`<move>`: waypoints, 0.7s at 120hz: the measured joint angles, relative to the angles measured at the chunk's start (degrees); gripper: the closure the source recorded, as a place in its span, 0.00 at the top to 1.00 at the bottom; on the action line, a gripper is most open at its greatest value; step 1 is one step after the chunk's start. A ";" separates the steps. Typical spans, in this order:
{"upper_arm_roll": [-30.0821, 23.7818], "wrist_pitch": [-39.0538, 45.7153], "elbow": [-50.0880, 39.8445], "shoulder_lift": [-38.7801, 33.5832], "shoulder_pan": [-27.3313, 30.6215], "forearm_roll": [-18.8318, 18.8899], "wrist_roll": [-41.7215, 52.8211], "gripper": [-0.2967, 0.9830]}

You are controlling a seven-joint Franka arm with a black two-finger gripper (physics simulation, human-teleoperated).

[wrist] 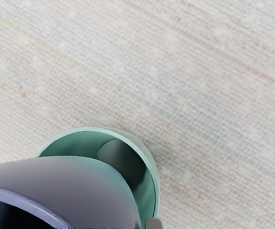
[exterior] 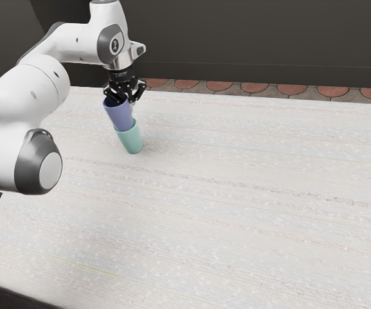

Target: Place the right cup onto the left cup

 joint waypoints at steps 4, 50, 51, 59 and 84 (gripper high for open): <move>0.00 0.02 0.00 0.01 0.00 -0.09 0.02 0.29; 0.05 -2.26 3.68 -2.37 -0.06 -0.12 0.16 0.68; 0.04 -2.41 3.77 -2.64 -0.07 -0.12 0.16 0.68; -0.07 -3.55 4.12 -5.22 -0.27 -0.09 0.20 0.70; -5.95 -6.07 -12.11 -24.24 -1.84 0.48 6.91 0.74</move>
